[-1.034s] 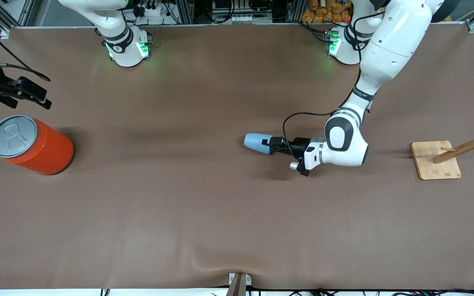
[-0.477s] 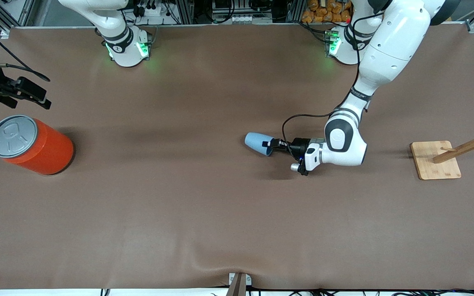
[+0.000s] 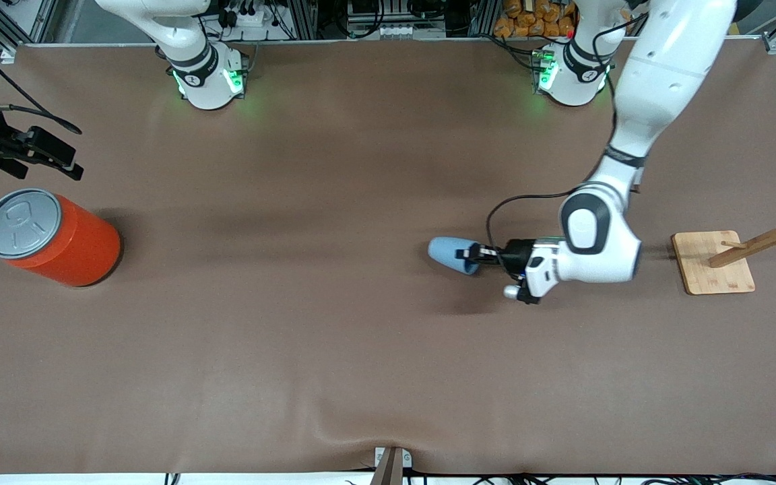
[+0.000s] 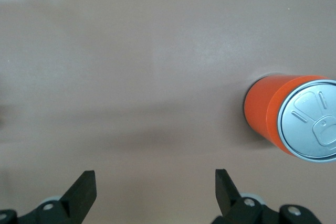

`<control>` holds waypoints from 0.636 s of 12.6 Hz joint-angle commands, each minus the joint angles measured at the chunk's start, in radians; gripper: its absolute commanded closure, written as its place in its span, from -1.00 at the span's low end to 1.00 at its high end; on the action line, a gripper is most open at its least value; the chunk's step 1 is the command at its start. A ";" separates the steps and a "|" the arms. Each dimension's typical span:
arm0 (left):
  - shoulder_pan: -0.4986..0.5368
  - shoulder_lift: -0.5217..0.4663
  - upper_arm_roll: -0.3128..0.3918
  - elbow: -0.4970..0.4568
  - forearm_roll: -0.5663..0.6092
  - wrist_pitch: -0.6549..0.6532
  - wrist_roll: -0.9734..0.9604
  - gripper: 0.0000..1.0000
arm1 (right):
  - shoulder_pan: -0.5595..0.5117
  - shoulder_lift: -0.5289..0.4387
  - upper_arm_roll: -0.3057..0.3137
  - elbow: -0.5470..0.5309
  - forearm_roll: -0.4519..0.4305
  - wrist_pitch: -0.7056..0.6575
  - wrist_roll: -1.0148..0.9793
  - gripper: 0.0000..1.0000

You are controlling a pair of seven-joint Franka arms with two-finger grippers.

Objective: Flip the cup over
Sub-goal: 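Lift and rotate the cup upright with the left gripper, set it down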

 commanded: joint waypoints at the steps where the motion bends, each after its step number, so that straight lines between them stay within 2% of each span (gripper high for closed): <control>1: 0.082 -0.111 0.000 0.034 0.311 -0.101 -0.167 1.00 | 0.012 -0.017 0.013 -0.012 -0.047 0.018 -0.010 -1.00; 3: 0.102 -0.167 0.011 0.039 0.647 -0.106 -0.232 1.00 | 0.014 -0.017 0.013 -0.012 -0.047 0.018 -0.008 -1.00; 4: 0.119 -0.187 0.013 0.032 0.772 -0.105 -0.257 1.00 | 0.009 -0.017 0.010 -0.012 -0.039 0.017 -0.008 -1.00; 5: 0.133 -0.208 0.013 0.015 0.844 -0.092 -0.273 1.00 | 0.006 -0.017 0.009 -0.012 -0.038 0.015 -0.008 -1.00; 6: 0.151 -0.233 0.013 -0.026 0.857 -0.044 -0.277 1.00 | 0.006 -0.017 0.009 -0.010 -0.038 0.010 -0.008 -1.00; 8: 0.168 -0.285 0.013 -0.146 0.892 0.116 -0.275 1.00 | 0.011 -0.016 0.009 0.003 -0.038 0.007 -0.005 -1.00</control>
